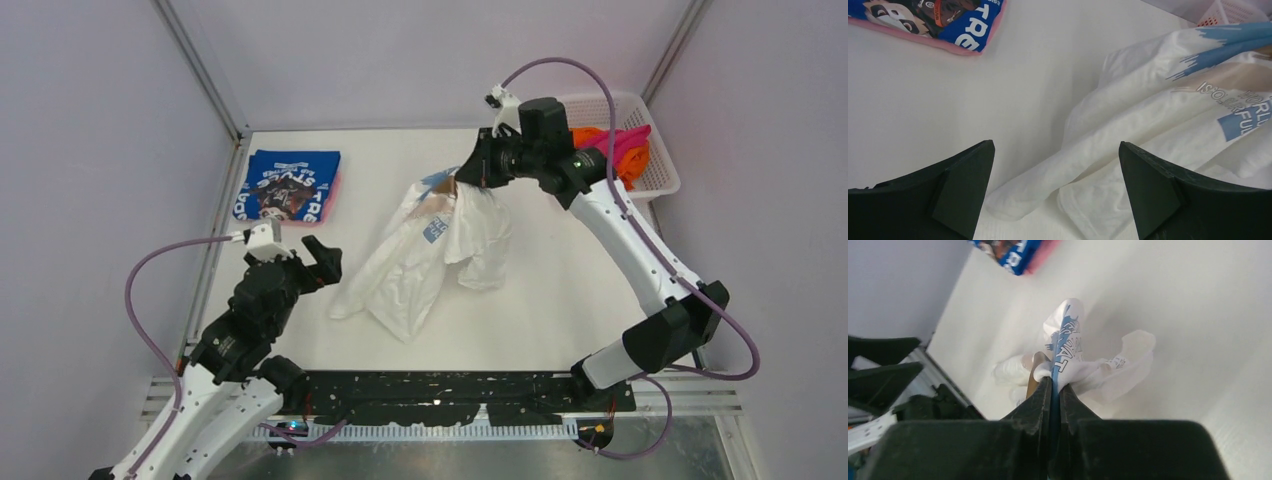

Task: Fold and stack the t-shirts
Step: Move the tshirt to the center of the board, then flatten out the tshirt

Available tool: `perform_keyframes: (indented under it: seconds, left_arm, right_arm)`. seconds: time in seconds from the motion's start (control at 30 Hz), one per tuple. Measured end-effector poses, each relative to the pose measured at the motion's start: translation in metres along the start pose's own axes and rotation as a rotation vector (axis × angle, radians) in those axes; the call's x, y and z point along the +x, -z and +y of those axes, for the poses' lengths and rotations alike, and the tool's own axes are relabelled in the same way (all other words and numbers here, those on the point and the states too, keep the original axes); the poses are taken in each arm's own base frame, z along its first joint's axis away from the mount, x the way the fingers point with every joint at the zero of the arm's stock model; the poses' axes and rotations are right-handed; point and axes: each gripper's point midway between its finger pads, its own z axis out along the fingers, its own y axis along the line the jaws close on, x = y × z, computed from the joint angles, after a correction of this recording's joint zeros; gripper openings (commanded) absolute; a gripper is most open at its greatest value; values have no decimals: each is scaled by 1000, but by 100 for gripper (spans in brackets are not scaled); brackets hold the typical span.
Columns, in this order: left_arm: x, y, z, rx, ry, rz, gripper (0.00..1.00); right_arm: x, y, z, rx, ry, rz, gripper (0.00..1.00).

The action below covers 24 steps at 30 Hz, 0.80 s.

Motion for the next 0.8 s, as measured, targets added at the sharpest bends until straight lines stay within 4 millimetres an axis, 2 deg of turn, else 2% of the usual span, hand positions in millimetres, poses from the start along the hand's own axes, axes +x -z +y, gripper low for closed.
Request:
perform_keyframes:
  seconds: [0.03, 0.07, 0.13, 0.17, 0.2, 0.23, 0.27, 0.33, 0.43, 0.5, 0.6, 0.73, 0.8]
  left_arm:
    - [2, -2, 0, -7, -5, 10, 100]
    - [6, -6, 1, -18, -13, 26, 100]
    - [14, -12, 2, -38, -26, 59, 100]
    - [19, -15, 3, -51, -31, 80, 100]
    - [23, -18, 4, -62, -35, 98, 100]
    - [29, -20, 6, -75, -39, 119, 100]
    - [34, -22, 6, -82, -41, 140, 100]
    - [42, -24, 3, -74, -35, 178, 100]
    - [59, -27, -8, -13, -27, 248, 99]
    - [76, -26, -19, 54, -17, 307, 100]
    - [105, -20, -37, 146, -40, 408, 100]
    - [154, 9, -75, 310, -161, 568, 97]
    - [175, 22, -86, 361, -225, 634, 94]
  right_arm:
    - [13, -7, -17, 63, -20, 26, 27]
    - [23, -12, -30, 110, -33, 46, 34]
    - [43, -28, -66, 241, -56, 91, 67]
    - [49, -37, -82, 300, -64, 106, 76]
    - [54, -46, -97, 354, -74, 119, 91]
    - [60, -54, -117, 423, -71, 139, 95]
    - [68, -62, -136, 490, -71, 161, 98]
    - [85, -70, -171, 633, -66, 204, 96]
    - [100, -56, -201, 790, -56, 233, 95]
    - [97, -37, -208, 857, -55, 193, 95]
    - [90, 2, -204, 906, -75, 94, 95]
    - [83, 64, -190, 925, -134, -99, 95]
    - [91, 88, -186, 925, -171, -182, 96]
